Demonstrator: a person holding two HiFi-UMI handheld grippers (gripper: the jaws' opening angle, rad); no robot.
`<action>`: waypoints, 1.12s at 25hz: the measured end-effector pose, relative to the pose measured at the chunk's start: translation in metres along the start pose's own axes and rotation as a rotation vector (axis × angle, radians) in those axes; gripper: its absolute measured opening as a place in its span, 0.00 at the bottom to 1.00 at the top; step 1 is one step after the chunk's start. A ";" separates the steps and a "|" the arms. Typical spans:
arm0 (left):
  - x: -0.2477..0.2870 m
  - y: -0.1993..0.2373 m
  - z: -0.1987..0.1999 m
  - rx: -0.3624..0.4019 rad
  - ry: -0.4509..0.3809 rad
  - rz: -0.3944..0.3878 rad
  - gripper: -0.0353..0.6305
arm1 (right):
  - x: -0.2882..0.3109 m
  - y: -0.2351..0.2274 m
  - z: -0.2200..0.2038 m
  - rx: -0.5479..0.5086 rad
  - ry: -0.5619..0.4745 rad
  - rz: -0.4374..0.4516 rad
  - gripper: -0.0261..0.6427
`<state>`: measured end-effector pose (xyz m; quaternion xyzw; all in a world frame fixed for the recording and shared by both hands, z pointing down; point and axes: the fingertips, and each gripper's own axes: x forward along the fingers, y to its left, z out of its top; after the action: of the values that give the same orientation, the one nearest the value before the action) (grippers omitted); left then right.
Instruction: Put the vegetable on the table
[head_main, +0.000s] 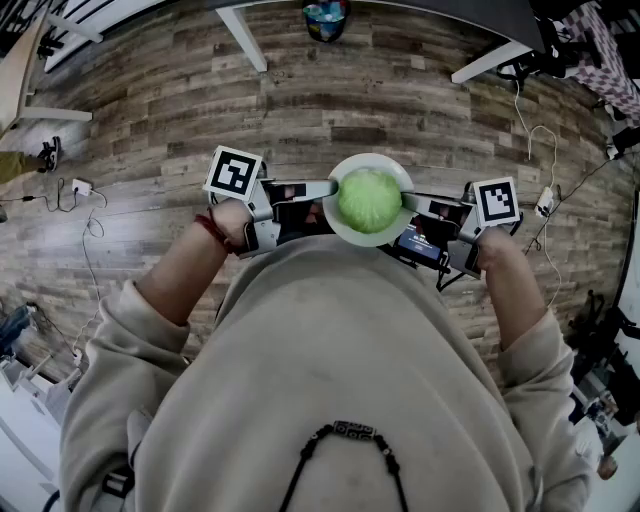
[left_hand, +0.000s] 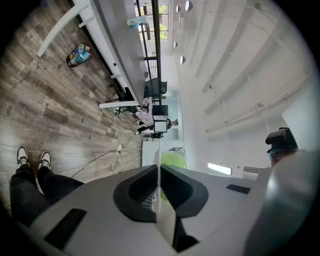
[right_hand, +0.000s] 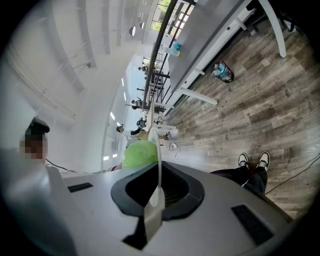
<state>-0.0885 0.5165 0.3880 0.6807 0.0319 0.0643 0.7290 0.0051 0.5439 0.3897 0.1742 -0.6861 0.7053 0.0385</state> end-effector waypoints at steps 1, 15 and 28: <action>0.000 0.001 0.001 -0.001 -0.006 0.000 0.09 | 0.000 0.000 0.000 -0.002 -0.001 0.000 0.08; 0.019 0.003 -0.013 0.017 -0.047 0.007 0.09 | -0.020 -0.004 -0.009 -0.025 0.009 0.012 0.08; 0.067 -0.004 -0.009 0.031 -0.065 0.015 0.09 | -0.064 -0.016 -0.001 -0.057 0.051 -0.011 0.08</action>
<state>-0.0236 0.5343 0.3859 0.6939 0.0041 0.0472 0.7185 0.0699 0.5573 0.3855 0.1587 -0.7039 0.6894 0.0645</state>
